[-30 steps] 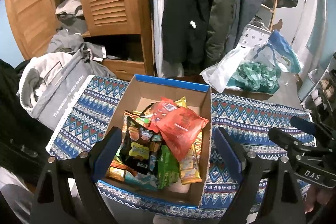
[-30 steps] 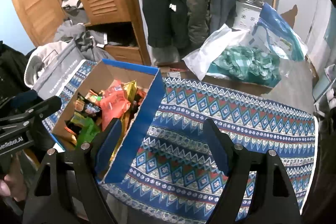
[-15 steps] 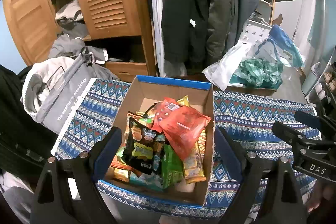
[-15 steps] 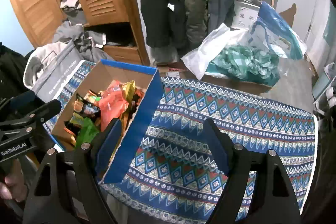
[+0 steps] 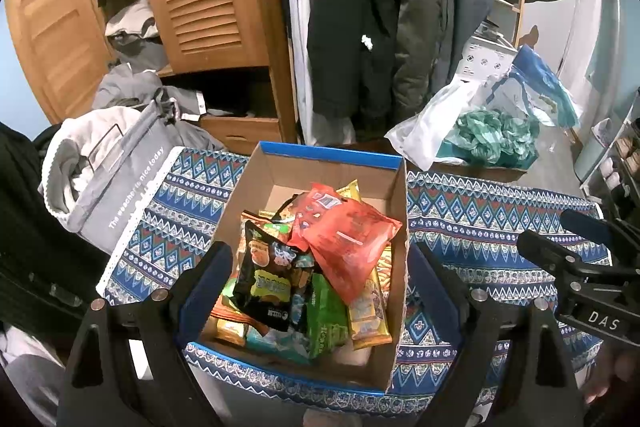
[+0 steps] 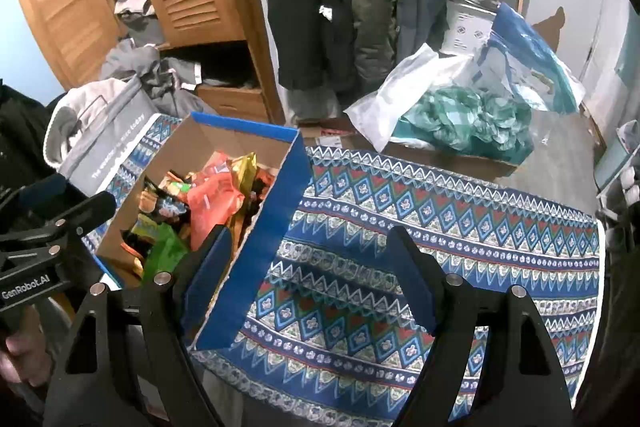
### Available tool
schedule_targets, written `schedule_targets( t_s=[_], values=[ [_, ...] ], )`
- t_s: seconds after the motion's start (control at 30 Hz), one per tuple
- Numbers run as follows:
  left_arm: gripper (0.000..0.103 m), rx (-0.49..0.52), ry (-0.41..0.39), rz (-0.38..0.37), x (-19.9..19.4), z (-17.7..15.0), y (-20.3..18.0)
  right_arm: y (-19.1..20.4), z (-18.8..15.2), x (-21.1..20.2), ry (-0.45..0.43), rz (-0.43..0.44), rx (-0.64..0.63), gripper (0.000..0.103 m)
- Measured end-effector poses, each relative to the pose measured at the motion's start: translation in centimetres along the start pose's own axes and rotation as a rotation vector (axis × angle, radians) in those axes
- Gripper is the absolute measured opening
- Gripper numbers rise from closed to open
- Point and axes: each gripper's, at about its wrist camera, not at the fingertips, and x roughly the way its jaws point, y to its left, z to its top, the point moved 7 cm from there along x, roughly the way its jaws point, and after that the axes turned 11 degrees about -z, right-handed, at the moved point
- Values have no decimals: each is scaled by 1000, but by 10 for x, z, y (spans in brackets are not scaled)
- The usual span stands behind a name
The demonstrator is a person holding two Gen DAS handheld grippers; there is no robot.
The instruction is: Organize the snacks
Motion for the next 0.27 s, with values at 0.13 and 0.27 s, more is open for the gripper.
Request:
schedule_targets(
  t_s=[0.13, 0.27],
  values=[
    [90, -2, -7, -13, -1, 0, -1, 0, 0, 0, -2, 0, 1, 79],
    [90, -2, -4, -18, 0, 0, -2, 1, -2, 1, -6, 1, -5, 79]
  ],
)
